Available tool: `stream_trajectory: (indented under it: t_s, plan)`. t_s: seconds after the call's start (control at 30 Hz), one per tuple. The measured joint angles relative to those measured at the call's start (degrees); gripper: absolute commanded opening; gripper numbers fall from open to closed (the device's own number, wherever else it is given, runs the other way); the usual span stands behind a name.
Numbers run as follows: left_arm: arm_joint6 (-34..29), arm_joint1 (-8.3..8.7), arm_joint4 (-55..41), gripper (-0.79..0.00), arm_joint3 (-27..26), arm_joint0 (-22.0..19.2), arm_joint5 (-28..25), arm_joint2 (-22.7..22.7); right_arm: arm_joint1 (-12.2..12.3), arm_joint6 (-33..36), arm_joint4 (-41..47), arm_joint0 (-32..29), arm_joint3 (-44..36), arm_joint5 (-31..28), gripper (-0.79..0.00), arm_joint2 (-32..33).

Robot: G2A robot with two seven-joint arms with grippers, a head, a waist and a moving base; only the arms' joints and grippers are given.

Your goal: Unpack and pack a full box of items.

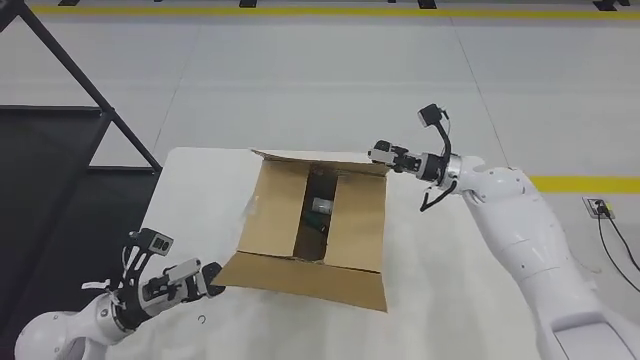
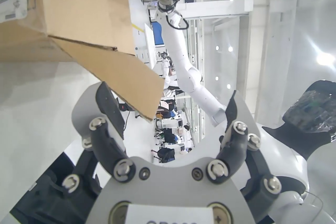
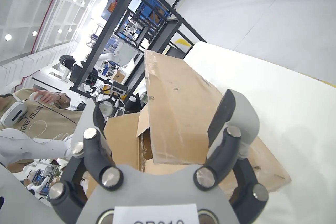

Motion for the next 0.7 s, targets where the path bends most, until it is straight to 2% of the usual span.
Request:
stream_trajectory:
  t_s: [0.13,0.27,0.37,0.7]
  plan:
    - [4.02,-0.11,-1.25,0.000,-1.85,-0.17,-0.28,0.49,0.70,3.37,1.95,-1.19,-4.07,3.37,0.000,-0.25]
    - [10.74,-0.33,2.25,0.000,-4.54,-0.31,-2.40,2.08,1.30,8.00,3.81,-1.92,-7.78,8.01,0.000,-0.50]
    - [14.80,-0.55,3.60,0.000,-6.67,-0.37,-3.10,3.94,1.36,8.45,3.80,-1.95,-8.05,8.45,0.000,-0.50]
    - [15.73,-0.60,3.75,0.000,-7.18,-0.34,-2.88,4.52,1.37,7.58,4.20,-2.71,-9.27,9.42,0.000,-0.43]
